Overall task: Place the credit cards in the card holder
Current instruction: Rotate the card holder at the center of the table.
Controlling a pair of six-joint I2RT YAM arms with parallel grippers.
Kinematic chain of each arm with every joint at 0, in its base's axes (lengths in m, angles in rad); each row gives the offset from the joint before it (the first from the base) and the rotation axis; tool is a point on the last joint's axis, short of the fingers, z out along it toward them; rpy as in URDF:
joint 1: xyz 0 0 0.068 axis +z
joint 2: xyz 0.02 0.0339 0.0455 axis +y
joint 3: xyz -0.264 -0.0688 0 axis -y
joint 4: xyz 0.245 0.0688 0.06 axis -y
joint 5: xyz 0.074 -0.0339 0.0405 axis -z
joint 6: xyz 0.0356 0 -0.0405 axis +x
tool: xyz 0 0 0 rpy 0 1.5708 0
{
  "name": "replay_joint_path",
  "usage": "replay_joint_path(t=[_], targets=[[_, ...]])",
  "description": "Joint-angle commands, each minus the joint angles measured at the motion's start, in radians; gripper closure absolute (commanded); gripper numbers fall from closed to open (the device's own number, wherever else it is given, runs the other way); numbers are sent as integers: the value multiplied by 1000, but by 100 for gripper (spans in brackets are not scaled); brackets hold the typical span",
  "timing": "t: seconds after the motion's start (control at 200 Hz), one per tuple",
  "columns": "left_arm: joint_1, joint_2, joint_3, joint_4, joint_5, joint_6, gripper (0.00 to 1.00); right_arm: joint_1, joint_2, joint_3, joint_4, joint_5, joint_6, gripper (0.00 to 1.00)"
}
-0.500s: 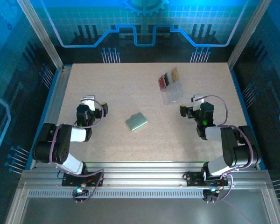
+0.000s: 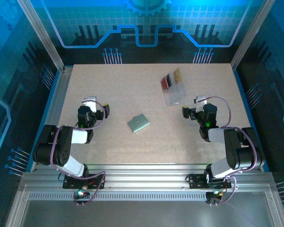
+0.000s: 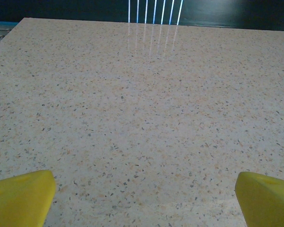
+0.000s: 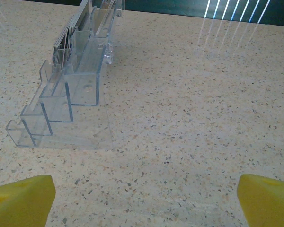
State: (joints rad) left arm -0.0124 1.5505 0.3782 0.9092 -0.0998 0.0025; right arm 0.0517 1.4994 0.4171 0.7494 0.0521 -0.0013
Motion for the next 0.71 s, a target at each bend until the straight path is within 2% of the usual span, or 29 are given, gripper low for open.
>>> replay_joint_path(t=[0.0,0.51,0.565,0.6,0.7], targets=[[-6,-4,7,2,5,11,1,13,5,16,2,15,-8,0],[6,-8,7,3,-41,-16,1,9,1,15,4,22,2,0],[9,-54,19,-56,-114,-49,1,21,-51,13,-34,137,34,0],[12,-98,43,-150,-129,-60,1,29,-99,24,-95,189,43,0],[3,-201,103,-327,-174,-61,1,35,-192,61,-247,200,66,0]])
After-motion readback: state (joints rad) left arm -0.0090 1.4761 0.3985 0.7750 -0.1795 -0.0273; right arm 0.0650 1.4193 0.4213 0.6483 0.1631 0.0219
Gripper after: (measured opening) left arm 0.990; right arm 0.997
